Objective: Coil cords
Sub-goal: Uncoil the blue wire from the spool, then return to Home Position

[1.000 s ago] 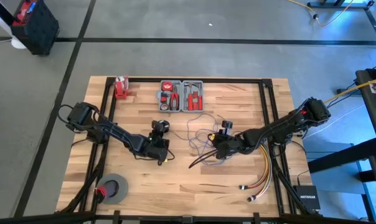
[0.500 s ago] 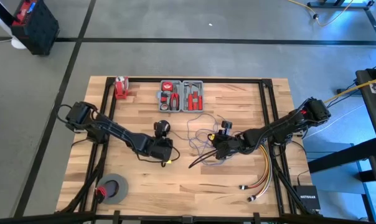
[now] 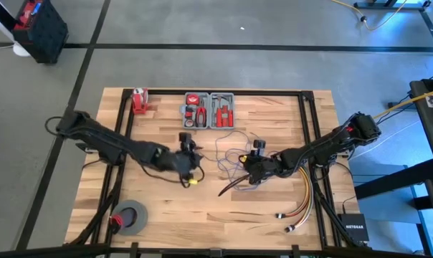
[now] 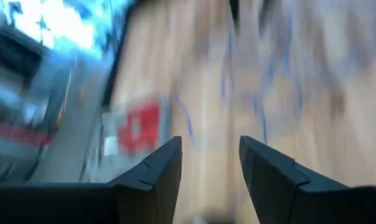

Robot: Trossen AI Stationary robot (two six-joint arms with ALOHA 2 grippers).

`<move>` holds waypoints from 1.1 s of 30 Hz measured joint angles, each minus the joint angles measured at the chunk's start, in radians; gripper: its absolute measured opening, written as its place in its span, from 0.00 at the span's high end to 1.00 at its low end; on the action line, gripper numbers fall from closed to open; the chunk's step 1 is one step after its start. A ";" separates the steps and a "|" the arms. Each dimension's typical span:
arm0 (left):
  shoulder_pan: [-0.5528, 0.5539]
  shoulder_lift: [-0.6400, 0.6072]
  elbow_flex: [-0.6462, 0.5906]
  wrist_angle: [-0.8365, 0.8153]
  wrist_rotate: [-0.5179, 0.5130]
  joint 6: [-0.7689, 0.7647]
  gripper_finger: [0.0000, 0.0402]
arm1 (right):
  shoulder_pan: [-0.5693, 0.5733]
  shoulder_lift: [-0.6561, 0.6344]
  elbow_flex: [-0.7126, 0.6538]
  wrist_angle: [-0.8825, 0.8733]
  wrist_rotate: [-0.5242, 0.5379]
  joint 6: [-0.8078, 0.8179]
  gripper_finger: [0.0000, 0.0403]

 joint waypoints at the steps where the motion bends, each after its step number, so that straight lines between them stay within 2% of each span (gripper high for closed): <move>1: 0.026 -0.032 -0.025 0.110 0.042 0.059 0.61 | -0.008 0.000 -0.008 0.032 -0.001 -0.042 0.69; 4: 0.119 -0.117 -0.109 0.405 0.270 0.171 0.61 | -0.048 0.000 -0.026 0.137 -0.032 -0.135 0.69; 6: 0.185 -0.161 -0.154 0.528 0.415 0.186 0.61 | -0.083 0.000 -0.030 0.174 -0.095 -0.170 0.69; 9: 0.268 -0.222 -0.200 0.585 0.541 0.141 0.61 | -0.138 0.000 -0.030 0.205 -0.204 -0.202 0.69; 11: 0.302 -0.259 -0.227 0.587 0.588 0.126 0.61 | -0.169 0.000 -0.030 0.212 -0.259 -0.211 0.69; 19: 0.333 -0.416 -0.347 0.563 0.567 0.075 0.61 | -0.229 -0.069 -0.032 0.195 -0.340 -0.234 0.69; 24: 0.369 -0.578 -0.460 0.574 0.558 0.021 0.61 | -0.244 -0.198 -0.058 0.200 -0.411 -0.236 0.69; 33: 0.410 -0.782 -0.579 0.570 0.558 -0.012 0.61 | -0.244 -0.446 -0.183 0.224 -0.412 -0.232 0.69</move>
